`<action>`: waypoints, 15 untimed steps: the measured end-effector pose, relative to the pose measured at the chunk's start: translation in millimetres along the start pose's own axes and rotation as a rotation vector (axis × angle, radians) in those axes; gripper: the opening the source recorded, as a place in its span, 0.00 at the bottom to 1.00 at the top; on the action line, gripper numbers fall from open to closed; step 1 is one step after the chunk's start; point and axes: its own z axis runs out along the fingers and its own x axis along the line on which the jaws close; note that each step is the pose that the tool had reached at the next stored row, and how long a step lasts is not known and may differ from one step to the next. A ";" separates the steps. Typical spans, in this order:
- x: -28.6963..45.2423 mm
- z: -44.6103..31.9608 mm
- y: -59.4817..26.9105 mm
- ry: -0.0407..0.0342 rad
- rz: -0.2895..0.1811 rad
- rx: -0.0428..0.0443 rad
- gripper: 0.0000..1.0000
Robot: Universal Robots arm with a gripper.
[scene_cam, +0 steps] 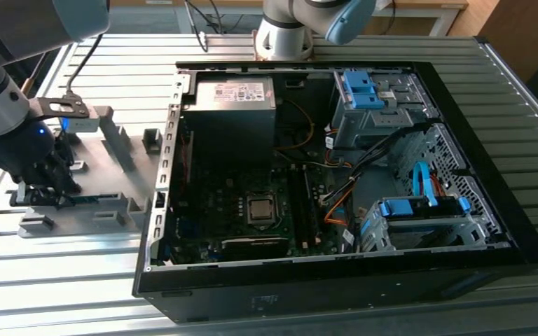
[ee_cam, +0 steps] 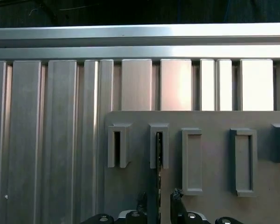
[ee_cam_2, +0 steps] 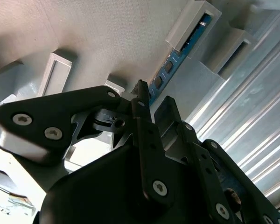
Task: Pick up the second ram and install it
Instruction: 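Pick up the second ram and move it above second insertion slot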
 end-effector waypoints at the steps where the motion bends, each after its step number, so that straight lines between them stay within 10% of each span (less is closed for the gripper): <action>1: 0.0 0.6 0.3 0.0001 0.000 -0.0001 0.33; 15: 0.0 4.8 2.5 -0.0004 -0.005 0.0000 0.25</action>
